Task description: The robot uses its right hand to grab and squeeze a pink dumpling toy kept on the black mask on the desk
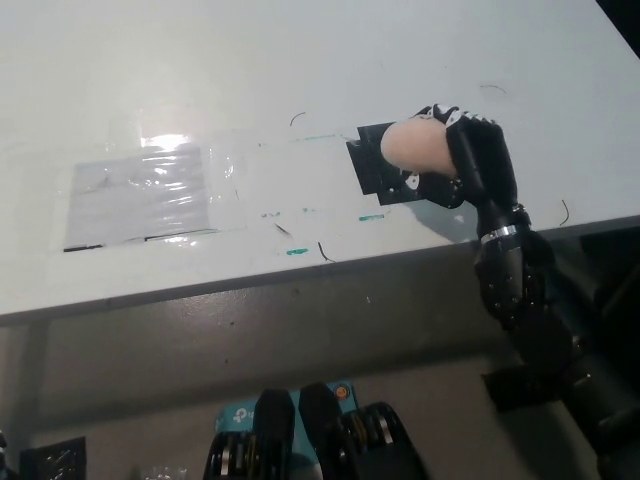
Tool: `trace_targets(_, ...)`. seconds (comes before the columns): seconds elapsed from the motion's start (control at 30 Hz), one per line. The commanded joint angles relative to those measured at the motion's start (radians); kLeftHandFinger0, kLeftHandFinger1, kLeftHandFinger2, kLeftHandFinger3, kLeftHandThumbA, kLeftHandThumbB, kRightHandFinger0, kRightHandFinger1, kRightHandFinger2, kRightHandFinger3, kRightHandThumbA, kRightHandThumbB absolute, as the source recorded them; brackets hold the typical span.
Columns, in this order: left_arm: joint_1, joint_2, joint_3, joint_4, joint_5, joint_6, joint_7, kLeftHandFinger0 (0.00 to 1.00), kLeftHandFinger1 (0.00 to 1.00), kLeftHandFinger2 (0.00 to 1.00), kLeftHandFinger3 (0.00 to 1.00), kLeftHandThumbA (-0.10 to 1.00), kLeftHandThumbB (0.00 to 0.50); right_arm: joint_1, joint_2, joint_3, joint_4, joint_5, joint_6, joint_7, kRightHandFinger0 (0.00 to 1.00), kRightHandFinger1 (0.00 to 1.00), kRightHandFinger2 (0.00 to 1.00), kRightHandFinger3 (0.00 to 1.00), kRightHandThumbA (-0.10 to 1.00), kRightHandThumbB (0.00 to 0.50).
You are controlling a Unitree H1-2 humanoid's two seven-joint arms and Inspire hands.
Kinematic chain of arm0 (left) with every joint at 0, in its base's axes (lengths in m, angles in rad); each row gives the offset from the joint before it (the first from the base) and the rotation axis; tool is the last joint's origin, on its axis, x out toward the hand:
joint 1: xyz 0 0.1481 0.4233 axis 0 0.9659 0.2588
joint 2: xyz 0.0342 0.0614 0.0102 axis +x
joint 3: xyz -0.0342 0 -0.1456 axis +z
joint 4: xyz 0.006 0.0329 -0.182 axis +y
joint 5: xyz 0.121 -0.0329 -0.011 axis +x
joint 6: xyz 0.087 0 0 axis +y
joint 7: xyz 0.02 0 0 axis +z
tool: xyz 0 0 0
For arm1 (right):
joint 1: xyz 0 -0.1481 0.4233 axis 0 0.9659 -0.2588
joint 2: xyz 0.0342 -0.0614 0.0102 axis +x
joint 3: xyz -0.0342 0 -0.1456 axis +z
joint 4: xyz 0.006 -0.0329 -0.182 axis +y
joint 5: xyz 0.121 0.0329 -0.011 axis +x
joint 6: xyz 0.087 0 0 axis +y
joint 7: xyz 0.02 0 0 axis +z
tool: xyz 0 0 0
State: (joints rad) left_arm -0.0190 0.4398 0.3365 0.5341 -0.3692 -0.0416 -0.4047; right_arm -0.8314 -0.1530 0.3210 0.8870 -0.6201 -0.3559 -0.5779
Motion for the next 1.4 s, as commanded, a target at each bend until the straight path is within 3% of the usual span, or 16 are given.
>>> trace_targets(0.0, -0.006, 0.027, 0.005, -0.002, -0.022, -0.040, -0.042, 0.00, 0.05, 0.17, 0.23, 1.00, 0.500, -0.040, 0.008, -0.010, -0.044, -0.058, -0.059, -0.184, 0.00, 0.03, 0.40, 0.14, -0.10, 0.193)
trace_targets(0.07, -0.003, 0.023, 0.008, -0.012, -0.023, -0.036, -0.035, 0.00, 0.00, 0.12, 0.20, 1.00, 0.500, -0.040, 0.007, -0.010, -0.064, -0.074, -0.051, -0.210, 0.00, 0.09, 0.52, 0.25, -0.10, 0.189)
trace_targets(0.23, 0.002, 0.020, 0.009, -0.020, -0.017, -0.033, -0.027, 0.00, 0.05, 0.16, 0.25, 1.00, 0.500, -0.059, -0.006, 0.000, -0.046, -0.112, -0.065, -0.286, 0.00, 0.13, 0.54, 0.34, -0.10, 0.154)
trace_targets(0.33, 0.003, 0.021, 0.009, -0.021, -0.014, -0.035, -0.026, 0.00, 0.04, 0.15, 0.24, 1.00, 0.500, -0.059, -0.009, 0.004, -0.034, -0.119, -0.068, -0.297, 0.00, 0.14, 0.53, 0.36, -0.10, 0.185)
trace_targets(0.57, 0.003, 0.020, 0.009, -0.028, -0.015, -0.024, -0.024, 0.00, 0.03, 0.15, 0.24, 1.00, 0.500, -0.062, -0.012, 0.025, -0.007, -0.140, -0.041, -0.310, 0.00, 0.06, 0.44, 0.21, -0.10, 0.219)
trace_targets(0.73, -0.003, 0.022, 0.012, -0.006, -0.019, -0.041, -0.033, 0.00, 0.04, 0.16, 0.24, 1.00, 0.500, -0.064, -0.011, 0.030, 0.007, -0.143, -0.036, -0.321, 0.00, 0.05, 0.43, 0.19, -0.10, 0.251)
trace_targets(0.87, -0.002, 0.023, 0.011, -0.010, -0.018, -0.039, -0.034, 0.00, 0.03, 0.14, 0.23, 1.00, 0.500, -0.058, -0.014, 0.028, -0.003, -0.133, -0.021, -0.285, 0.00, 0.04, 0.45, 0.19, -0.10, 0.228)
trace_targets(0.9, -0.001, 0.024, 0.010, -0.015, -0.018, -0.028, -0.032, 0.00, 0.03, 0.15, 0.23, 1.00, 0.500, -0.059, -0.017, 0.023, -0.011, -0.104, -0.020, -0.216, 0.00, 0.07, 0.50, 0.21, -0.10, 0.179)
trace_targets(0.93, -0.002, 0.023, 0.012, -0.015, -0.022, -0.025, -0.033, 0.00, 0.03, 0.14, 0.22, 1.00, 0.500, -0.065, -0.022, 0.029, -0.004, -0.096, -0.030, -0.179, 0.00, 0.08, 0.50, 0.23, -0.10, 0.170)
trace_targets(1.03, 0.002, 0.025, 0.010, -0.024, -0.010, -0.024, -0.022, 0.00, 0.03, 0.14, 0.22, 1.00, 0.500, -0.078, -0.024, 0.024, 0.012, -0.059, -0.055, -0.104, 0.00, 0.04, 0.43, 0.24, -0.10, 0.172)
trace_targets(1.1, 0.001, 0.027, 0.011, -0.013, -0.016, -0.043, -0.037, 0.00, 0.04, 0.15, 0.23, 1.00, 0.500, -0.094, -0.034, 0.025, 0.012, -0.037, -0.014, 0.007, 0.00, 0.09, 0.47, 0.32, -0.10, 0.130)
trace_targets(1.23, 0.004, 0.025, 0.016, -0.028, -0.019, -0.017, -0.023, 0.00, 0.04, 0.15, 0.22, 1.00, 0.500, -0.130, -0.061, 0.055, 0.023, -0.067, 0.054, 0.142, 0.00, 0.20, 0.60, 0.48, -0.10, 0.111)
trace_targets(1.27, 0.005, 0.025, 0.015, -0.032, -0.017, -0.014, -0.022, 0.00, 0.04, 0.15, 0.22, 1.00, 0.500, -0.135, -0.064, 0.057, 0.022, -0.063, 0.068, 0.175, 0.00, 0.18, 0.55, 0.47, -0.10, 0.038)
trace_targets(1.3, 0.005, 0.025, 0.015, -0.034, -0.016, -0.011, -0.019, 0.00, 0.04, 0.14, 0.21, 1.00, 0.500, -0.143, -0.067, 0.062, 0.025, -0.067, 0.088, 0.202, 0.00, 0.16, 0.53, 0.54, -0.10, 0.003)
trace_targets(1.33, 0.004, 0.025, 0.016, -0.035, -0.016, -0.009, -0.017, 0.00, 0.04, 0.14, 0.21, 1.00, 0.500, -0.147, -0.068, 0.063, 0.026, -0.069, 0.097, 0.215, 0.00, 0.05, 0.37, 0.39, -0.10, 0.000)
trace_targets(1.37, 0.001, 0.025, 0.015, -0.024, -0.014, -0.016, -0.018, 0.00, 0.03, 0.13, 0.20, 1.00, 0.500, -0.153, -0.064, 0.064, 0.030, -0.067, 0.124, 0.239, 0.00, 0.02, 0.34, 0.49, -0.10, 0.000)
